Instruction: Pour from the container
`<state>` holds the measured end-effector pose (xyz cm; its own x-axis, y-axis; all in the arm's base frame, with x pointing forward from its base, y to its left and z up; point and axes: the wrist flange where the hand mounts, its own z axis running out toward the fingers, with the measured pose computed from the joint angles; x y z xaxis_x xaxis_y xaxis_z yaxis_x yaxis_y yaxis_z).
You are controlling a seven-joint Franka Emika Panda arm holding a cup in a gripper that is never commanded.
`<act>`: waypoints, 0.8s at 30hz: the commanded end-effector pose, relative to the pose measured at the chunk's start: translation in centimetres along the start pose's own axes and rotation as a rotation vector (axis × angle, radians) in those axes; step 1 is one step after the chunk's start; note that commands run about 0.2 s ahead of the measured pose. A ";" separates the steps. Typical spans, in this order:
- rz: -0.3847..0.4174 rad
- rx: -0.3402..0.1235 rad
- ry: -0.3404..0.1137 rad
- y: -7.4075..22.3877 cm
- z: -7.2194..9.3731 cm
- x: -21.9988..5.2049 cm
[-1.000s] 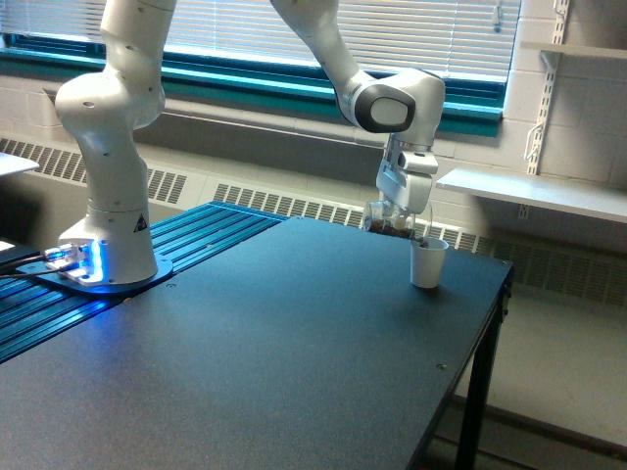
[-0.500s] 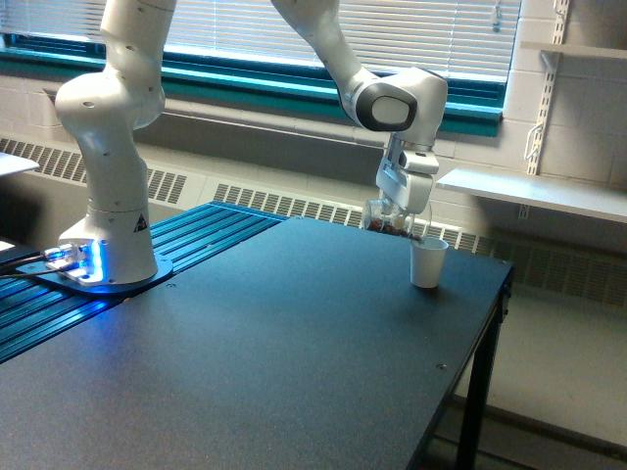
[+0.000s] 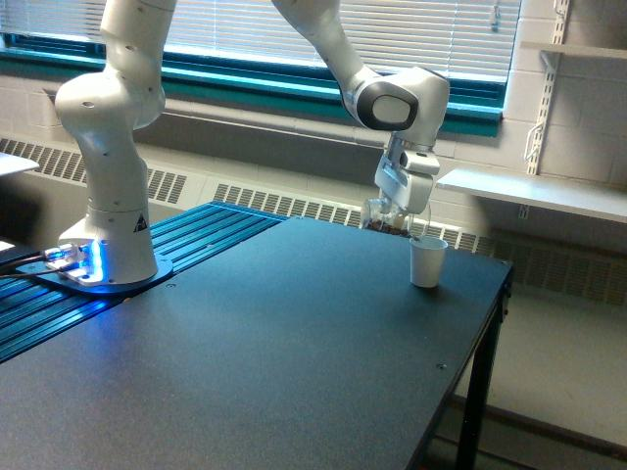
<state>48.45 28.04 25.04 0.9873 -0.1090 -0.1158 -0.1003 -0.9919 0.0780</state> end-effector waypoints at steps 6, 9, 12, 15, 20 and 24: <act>-0.011 0.005 -0.007 0.4 -0.8 0.8; -0.013 0.000 -0.013 0.5 -0.8 0.8; -0.018 0.000 -0.015 0.5 -0.9 0.9; -0.023 -0.009 -0.020 0.5 -0.7 0.9; -0.034 -0.006 -0.037 0.3 -0.7 0.7; -0.043 -0.012 -0.047 0.3 -0.7 0.6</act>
<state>49.03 27.72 25.69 0.9846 -0.0928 -0.1484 -0.0808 -0.9931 0.0849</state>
